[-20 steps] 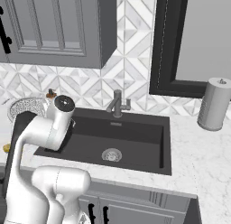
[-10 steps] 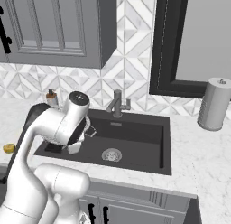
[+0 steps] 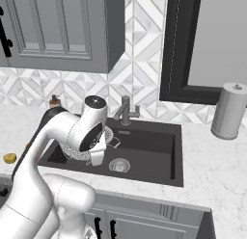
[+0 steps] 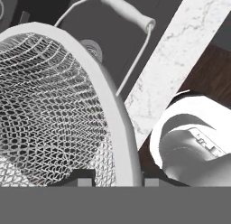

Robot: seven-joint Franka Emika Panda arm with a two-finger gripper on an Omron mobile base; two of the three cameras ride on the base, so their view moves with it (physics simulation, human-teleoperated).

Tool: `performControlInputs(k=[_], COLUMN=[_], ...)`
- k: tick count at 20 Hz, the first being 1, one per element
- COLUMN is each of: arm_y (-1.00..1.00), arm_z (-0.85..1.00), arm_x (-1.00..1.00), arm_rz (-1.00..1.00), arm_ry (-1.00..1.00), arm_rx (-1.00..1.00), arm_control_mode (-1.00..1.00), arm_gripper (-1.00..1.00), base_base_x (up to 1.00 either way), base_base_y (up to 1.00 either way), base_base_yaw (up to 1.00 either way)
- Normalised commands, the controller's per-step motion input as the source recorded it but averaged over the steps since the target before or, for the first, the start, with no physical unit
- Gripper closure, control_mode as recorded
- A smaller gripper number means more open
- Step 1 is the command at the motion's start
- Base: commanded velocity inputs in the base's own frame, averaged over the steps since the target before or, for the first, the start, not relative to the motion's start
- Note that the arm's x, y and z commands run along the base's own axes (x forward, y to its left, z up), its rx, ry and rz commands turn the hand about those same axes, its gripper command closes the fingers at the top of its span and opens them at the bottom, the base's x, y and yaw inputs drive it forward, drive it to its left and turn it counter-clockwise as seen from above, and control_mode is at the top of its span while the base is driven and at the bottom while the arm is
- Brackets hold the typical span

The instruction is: Put the colander in the sink, put the kiwi, tangerine in the colander, and turn on the sink faucet and pour water over the colander.

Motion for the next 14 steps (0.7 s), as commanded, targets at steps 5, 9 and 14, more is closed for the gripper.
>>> performControlInputs(k=[5, 9, 14], arm_y=[-0.61, -0.63, -0.53], arm_z=[-0.18, -0.2, -0.05], arm_x=[0.16, 0.21, 0.25], arm_rz=[0.0, 0.0, 0.0], arm_ry=[0.0, 0.0, 0.0], arm_rx=[-0.04, -0.01, 0.0], arm_control_mode=[-1.0, -1.0, -1.0], arm_gripper=[1.0, 1.0, 1.0], base_base_x=[0.0, 0.0, 0.0], base_base_y=[0.0, 0.0, 0.0], base_base_yaw=[0.0, 0.0, 0.0])
